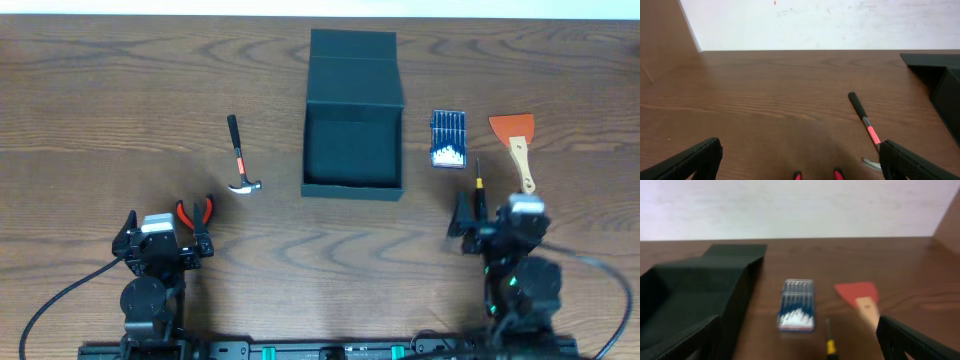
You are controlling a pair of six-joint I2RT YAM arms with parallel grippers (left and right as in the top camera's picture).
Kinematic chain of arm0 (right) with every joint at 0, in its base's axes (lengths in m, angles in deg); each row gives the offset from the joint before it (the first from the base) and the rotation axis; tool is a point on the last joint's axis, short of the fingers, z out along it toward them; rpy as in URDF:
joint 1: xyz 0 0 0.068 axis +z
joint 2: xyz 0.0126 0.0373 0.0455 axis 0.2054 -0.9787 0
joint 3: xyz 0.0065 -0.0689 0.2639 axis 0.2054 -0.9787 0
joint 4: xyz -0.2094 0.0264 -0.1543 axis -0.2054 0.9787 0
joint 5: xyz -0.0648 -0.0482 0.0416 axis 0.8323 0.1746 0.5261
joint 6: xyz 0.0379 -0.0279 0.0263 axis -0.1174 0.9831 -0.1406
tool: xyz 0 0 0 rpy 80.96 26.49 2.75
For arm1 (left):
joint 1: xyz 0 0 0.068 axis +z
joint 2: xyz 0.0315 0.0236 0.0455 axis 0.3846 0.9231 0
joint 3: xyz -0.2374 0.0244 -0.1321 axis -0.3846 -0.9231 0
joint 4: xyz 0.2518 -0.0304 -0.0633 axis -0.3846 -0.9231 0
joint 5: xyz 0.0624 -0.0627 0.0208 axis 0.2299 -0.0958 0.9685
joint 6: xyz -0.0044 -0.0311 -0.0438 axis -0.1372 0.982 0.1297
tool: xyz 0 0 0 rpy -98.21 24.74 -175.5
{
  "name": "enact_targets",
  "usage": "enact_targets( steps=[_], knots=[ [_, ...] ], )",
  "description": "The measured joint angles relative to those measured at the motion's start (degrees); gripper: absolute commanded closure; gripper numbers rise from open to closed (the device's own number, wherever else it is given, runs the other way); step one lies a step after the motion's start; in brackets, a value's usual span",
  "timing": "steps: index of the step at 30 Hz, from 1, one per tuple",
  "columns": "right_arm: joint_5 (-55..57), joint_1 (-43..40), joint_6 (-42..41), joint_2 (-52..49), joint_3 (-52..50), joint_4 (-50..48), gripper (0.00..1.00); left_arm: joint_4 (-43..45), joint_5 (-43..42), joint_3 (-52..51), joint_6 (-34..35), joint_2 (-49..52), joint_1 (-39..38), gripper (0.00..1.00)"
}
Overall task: Pack container
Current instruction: 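Move the right gripper over the blue screwdriver set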
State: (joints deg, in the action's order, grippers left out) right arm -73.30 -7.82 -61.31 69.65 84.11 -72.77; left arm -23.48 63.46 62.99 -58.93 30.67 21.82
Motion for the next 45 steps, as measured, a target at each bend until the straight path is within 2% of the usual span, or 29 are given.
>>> enact_targets(
  steps=[5, 11, 15, 18, 21, 35, 45],
  knots=[
    [-0.85, -3.06, 1.16, -22.14, 19.71, 7.34, 0.01, 0.13, -0.15, -0.07, 0.00, 0.00, -0.02, 0.01],
    [-4.02, -6.93, 2.27, -51.80, 53.81, 32.28, 0.01, 0.28, -0.17, -0.11, 0.00, 0.00, -0.02, 0.02],
    [-4.68, -8.24, 2.69, -66.49, 72.43, 42.03, 0.01, 0.42, -0.20, -0.15, 0.00, 0.04, -0.02, 0.01],
    [-5.01, -8.24, 2.71, -73.42, 80.59, 44.83, 0.01, 0.44, -0.17, -0.15, 0.00, 0.04, -0.02, 0.01],
    [-5.31, -8.24, 2.71, -77.29, 83.32, 44.74, 0.01, 0.44, -0.20, -0.15, 0.00, 0.04, -0.02, 0.01],
    [-4.81, -8.22, 2.54, -88.94, 83.97, 50.60, 0.01, 0.44, -0.20, -0.15, 0.00, 0.04, -0.02, 0.02],
    [-1.99, -5.95, -0.72, -100.59, 83.97, 51.98, 0.01, 0.44, -0.20, -0.15, 0.00, 0.04, -0.02, 0.01]
  ],
)
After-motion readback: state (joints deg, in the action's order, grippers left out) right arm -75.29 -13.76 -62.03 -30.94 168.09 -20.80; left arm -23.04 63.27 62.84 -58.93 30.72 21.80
